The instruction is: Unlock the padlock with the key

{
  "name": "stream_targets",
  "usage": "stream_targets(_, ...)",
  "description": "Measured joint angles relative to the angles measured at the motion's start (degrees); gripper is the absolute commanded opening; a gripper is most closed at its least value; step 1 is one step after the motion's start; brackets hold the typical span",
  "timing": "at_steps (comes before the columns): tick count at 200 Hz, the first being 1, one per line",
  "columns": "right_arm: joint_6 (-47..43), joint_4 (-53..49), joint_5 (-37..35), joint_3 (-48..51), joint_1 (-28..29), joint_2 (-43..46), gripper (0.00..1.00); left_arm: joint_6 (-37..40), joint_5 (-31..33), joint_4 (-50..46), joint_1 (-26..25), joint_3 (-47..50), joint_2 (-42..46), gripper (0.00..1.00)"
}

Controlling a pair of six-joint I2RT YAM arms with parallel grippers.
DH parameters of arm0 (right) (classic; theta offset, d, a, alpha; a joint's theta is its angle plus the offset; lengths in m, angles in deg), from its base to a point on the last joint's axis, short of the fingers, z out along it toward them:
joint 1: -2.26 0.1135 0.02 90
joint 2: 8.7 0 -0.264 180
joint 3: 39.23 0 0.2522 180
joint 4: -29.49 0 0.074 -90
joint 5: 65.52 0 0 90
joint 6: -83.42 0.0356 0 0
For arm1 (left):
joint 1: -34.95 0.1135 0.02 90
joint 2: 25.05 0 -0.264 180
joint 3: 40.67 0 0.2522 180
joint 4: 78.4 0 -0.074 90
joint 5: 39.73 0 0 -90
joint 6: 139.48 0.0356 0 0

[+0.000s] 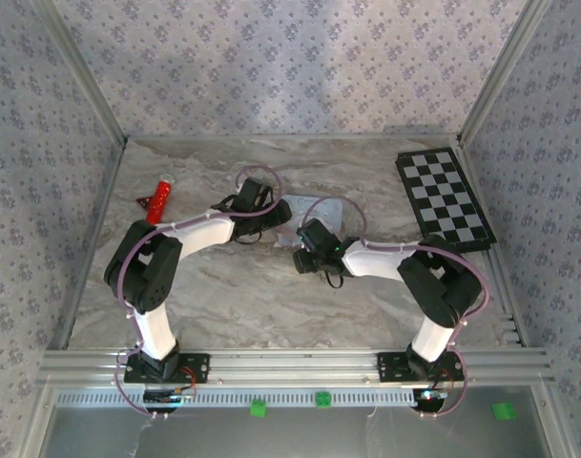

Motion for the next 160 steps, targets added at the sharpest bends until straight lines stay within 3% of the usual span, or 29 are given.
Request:
stream_targets(43,0.96,1.01,0.31,2.16,-1.25,2.36,0.34,0.0,0.0,0.02,0.0,0.0,0.0,0.77)
stream_targets(91,1.33,7.56,7.98,7.74,-4.85,6.67,0.22,-0.22,0.0,0.07,0.0,0.04,0.0,0.77)
stream_targets(104,1.4,8.52,9.2,8.31,-5.38,6.86,0.22,-0.37,0.0,0.09,-0.02,0.07,0.0,0.76)
stream_targets(120,1.53,9.2,10.32,8.81,-5.7,7.13,0.34,-0.48,0.0,0.09,0.0,0.07,0.0,0.77)
stream_targets(134,1.49,9.92,11.23,9.44,-6.16,7.63,0.37,-0.61,-0.02,0.13,0.0,0.11,0.0,0.76)
stream_targets(160,1.66,11.91,14.47,11.63,-8.11,9.42,0.33,-0.63,0.0,0.22,0.0,0.11,0.0,0.76)
